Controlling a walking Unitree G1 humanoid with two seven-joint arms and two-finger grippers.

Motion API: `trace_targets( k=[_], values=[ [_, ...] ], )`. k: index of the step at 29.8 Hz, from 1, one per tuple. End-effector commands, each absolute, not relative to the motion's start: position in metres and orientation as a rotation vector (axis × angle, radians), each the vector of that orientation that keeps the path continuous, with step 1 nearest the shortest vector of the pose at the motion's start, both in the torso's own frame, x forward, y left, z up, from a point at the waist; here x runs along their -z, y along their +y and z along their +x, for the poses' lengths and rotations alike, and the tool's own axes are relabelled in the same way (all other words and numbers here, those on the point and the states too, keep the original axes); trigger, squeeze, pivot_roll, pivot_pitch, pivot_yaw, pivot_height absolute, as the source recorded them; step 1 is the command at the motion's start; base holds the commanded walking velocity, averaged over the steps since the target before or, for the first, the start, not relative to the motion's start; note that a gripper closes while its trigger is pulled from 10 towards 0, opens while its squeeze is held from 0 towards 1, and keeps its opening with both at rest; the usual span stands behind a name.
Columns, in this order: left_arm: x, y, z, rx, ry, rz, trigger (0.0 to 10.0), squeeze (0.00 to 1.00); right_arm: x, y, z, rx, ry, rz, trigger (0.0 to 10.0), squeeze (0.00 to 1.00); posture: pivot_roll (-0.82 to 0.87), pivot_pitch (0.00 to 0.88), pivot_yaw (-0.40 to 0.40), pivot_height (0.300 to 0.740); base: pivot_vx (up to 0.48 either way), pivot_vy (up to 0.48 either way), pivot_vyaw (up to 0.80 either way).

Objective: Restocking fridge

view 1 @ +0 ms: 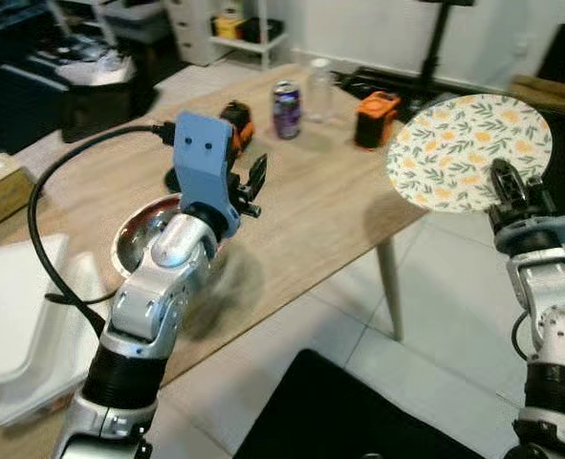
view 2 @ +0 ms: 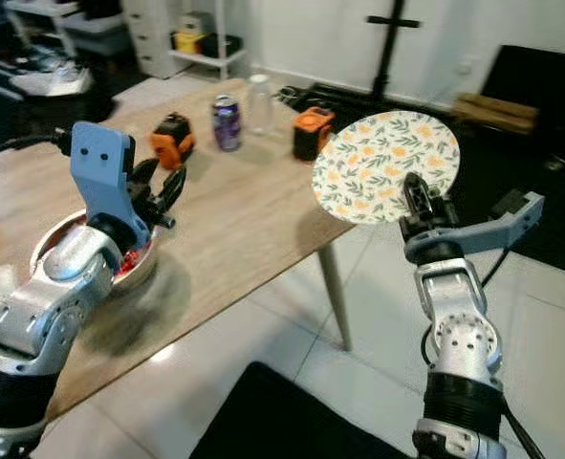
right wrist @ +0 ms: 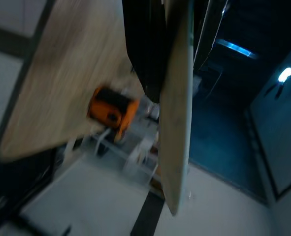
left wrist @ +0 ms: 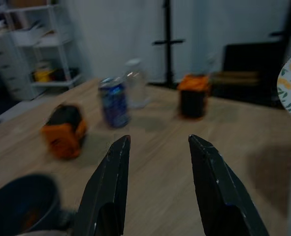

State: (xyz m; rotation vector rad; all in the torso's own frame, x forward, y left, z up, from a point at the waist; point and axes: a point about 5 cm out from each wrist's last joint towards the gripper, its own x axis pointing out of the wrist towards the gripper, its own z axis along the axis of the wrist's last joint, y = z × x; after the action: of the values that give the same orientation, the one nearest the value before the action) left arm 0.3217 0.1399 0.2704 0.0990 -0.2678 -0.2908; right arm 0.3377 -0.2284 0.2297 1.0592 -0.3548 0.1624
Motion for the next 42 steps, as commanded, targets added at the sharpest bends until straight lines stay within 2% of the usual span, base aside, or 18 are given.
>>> trace_targets(
  k=[1,10,14,17,20,24,38,42],
  values=[
    [-0.269,0.141,0.322,0.286,-0.268,0.102,10.0,0.0,-0.229,-0.228,0.337,-0.164,-0.36,1.053,10.0,0.0,0.0,0.147,0.036,0.737,0.0,0.0,-0.76],
    [-0.27,0.14,0.323,0.286,-0.27,0.102,10.0,0.0,-0.224,-0.232,0.337,-0.135,-0.358,1.086,10.0,0.0,0.0,0.152,0.036,0.737,0.0,0.0,-0.76],
    [-0.269,0.14,0.323,0.287,-0.266,0.103,10.0,0.0,-0.22,-0.24,0.336,-0.089,-0.364,1.173,10.0,0.0,0.0,0.157,0.039,0.737,0.0,0.0,-0.77],
    [-0.267,0.14,0.324,0.29,-0.259,0.106,10.0,0.0,-0.215,-0.25,0.336,-0.038,-0.394,1.321,10.0,0.0,0.01,0.159,0.044,0.737,0.0,0.0,-0.79],
    [-0.264,0.139,0.324,0.294,-0.251,0.108,10.0,0.0,-0.211,-0.259,0.334,0.004,-0.42,1.367,10.0,0.0,0.01,0.159,0.046,0.737,0.0,0.0,-0.75],
    [-0.262,0.138,0.324,0.299,-0.244,0.106,10.0,0.0,-0.209,-0.263,0.333,0.023,-0.428,1.355,10.0,0.0,0.0,0.161,0.048,0.737,0.0,0.0,-0.5],
    [-0.254,0.139,0.324,0.307,-0.216,0.096,10.0,0.0,-0.202,-0.261,0.33,0.026,-0.42,1.347,10.0,0.0,0.0,0.161,0.052,0.737,0.0,0.0,0.0],
    [-0.25,0.14,0.324,0.303,-0.204,0.102,10.0,0.0,-0.195,-0.258,0.329,0.025,-0.389,1.287,10.0,0.0,0.0,0.161,0.053,0.737,0.0,0.0,0.0]
  ],
)
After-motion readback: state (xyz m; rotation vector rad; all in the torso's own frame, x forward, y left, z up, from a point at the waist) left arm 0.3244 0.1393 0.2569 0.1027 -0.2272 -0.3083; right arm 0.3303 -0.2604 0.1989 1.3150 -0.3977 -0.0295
